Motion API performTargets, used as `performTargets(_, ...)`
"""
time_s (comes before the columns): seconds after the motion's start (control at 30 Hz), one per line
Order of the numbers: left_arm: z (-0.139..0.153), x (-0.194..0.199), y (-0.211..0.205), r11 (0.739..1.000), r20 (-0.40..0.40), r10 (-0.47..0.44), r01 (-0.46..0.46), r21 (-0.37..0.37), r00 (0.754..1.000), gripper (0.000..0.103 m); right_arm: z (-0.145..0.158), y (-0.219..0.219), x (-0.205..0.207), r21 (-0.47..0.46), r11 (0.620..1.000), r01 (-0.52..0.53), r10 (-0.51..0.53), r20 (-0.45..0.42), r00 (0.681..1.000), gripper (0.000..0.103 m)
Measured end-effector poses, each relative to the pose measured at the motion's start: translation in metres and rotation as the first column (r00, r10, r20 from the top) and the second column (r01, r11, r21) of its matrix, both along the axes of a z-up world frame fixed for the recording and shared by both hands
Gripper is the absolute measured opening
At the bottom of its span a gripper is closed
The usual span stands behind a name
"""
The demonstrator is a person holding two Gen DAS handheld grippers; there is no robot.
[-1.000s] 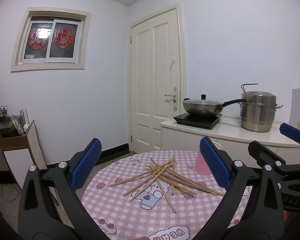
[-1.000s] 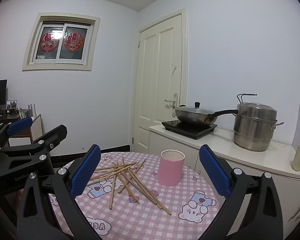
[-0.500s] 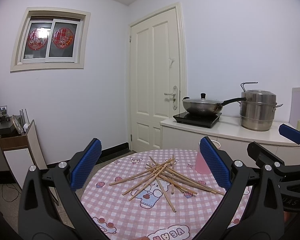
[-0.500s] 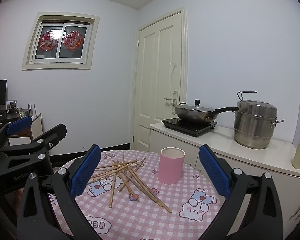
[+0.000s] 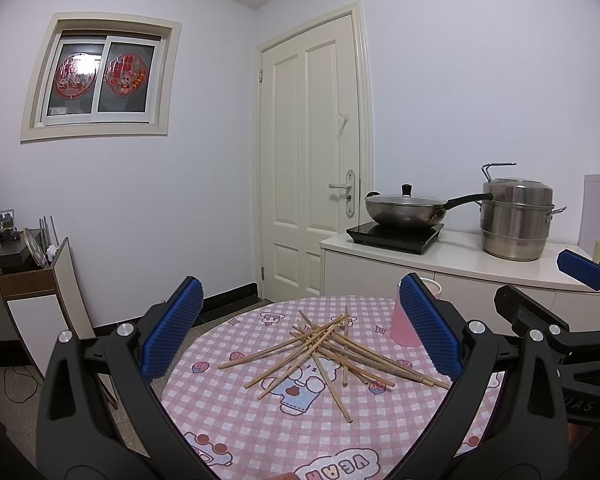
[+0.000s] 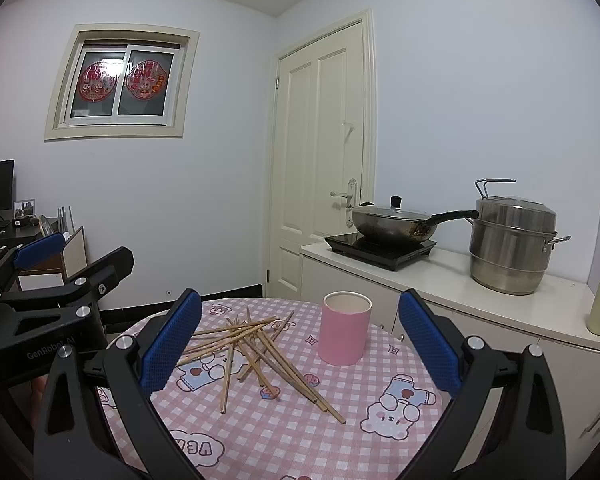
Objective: Organize utensils
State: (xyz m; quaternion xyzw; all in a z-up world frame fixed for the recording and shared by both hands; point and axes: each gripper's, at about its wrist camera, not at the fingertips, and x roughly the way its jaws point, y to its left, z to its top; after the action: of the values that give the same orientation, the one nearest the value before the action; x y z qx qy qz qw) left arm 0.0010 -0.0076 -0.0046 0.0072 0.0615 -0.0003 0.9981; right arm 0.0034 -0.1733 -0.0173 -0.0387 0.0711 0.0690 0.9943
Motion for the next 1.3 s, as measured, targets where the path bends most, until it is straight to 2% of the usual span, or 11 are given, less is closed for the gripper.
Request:
performTargets(0.47,-0.0016,0.0005,0.0004,1.000,-0.002,0.000,0.000,0.002,1.000,0.097,0.0004,-0.0004,-0.0001,0.002,1.000,0.001,-0.001,0.000,1.000,0.095)
performTargets(0.9,-0.0040,-0.0036,0.0008,1.000,0.042,-0.004,0.004,0.006,0.999,0.097,-0.0003,-0.0024,0.0007,0.007,1.000,0.001,-0.001,-0.001,1.000,0.095)
performTargets(1.3,-0.0017,-0.0029,-0.0002,1.000,0.048,0.006,-0.006,0.009,0.999,0.097,-0.0003,-0.0022,0.0010,0.006,1.000,0.000,0.000,-0.002,1.000,0.095)
